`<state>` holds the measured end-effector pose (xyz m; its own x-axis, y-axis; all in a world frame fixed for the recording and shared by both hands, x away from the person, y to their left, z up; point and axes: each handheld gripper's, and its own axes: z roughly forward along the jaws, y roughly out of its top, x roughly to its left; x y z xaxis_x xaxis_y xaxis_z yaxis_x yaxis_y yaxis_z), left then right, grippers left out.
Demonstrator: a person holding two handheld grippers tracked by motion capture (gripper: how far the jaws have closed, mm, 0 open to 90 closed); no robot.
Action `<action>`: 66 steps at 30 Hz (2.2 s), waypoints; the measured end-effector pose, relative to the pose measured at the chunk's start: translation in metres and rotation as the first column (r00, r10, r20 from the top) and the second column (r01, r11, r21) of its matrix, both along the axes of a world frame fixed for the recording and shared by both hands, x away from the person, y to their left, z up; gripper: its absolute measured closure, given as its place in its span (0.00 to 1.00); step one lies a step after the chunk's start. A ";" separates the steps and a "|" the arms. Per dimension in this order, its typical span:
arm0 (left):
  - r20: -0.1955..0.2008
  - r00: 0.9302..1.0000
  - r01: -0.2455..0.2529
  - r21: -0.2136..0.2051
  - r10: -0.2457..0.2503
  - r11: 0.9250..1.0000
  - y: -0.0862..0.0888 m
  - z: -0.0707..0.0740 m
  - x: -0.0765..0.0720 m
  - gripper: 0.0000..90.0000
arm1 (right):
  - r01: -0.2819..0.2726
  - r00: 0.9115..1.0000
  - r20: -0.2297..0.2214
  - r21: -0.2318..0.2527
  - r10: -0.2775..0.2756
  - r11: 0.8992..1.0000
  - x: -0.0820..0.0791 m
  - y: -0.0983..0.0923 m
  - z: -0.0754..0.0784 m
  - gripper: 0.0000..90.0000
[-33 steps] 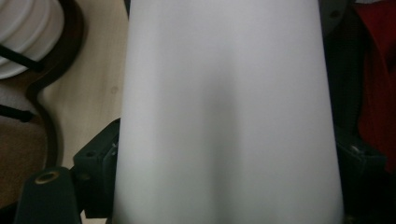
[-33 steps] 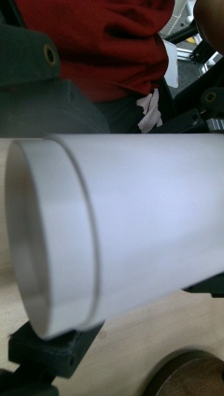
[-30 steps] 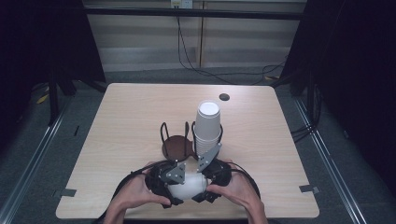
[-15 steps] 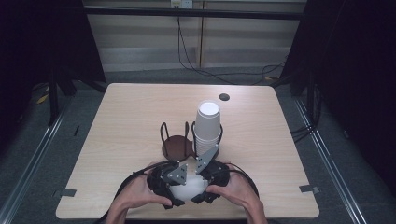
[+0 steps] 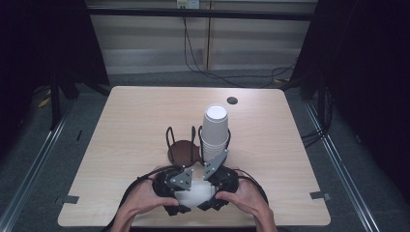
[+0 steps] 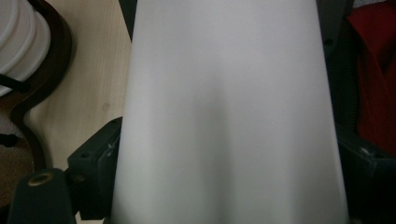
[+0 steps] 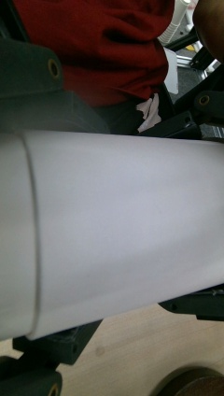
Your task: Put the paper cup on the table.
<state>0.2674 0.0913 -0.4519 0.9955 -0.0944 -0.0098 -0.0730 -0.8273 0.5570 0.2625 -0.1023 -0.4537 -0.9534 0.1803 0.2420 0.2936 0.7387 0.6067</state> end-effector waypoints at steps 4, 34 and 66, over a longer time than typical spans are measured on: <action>0.025 1.000 -0.003 -0.026 0.004 1.000 0.002 0.002 0.000 0.13 | 0.013 1.000 -0.001 0.005 -0.013 1.000 0.001 -0.001 0.000 0.26; -0.019 0.988 -0.153 -0.341 0.156 0.928 0.048 0.021 0.012 0.14 | 0.103 0.995 0.005 0.052 -0.104 0.993 0.002 -0.019 0.005 0.25; -0.164 0.951 -0.308 -0.494 0.261 0.813 0.070 -0.004 0.006 0.17 | 0.228 0.969 0.009 0.338 -0.245 0.913 -0.001 -0.051 -0.005 0.25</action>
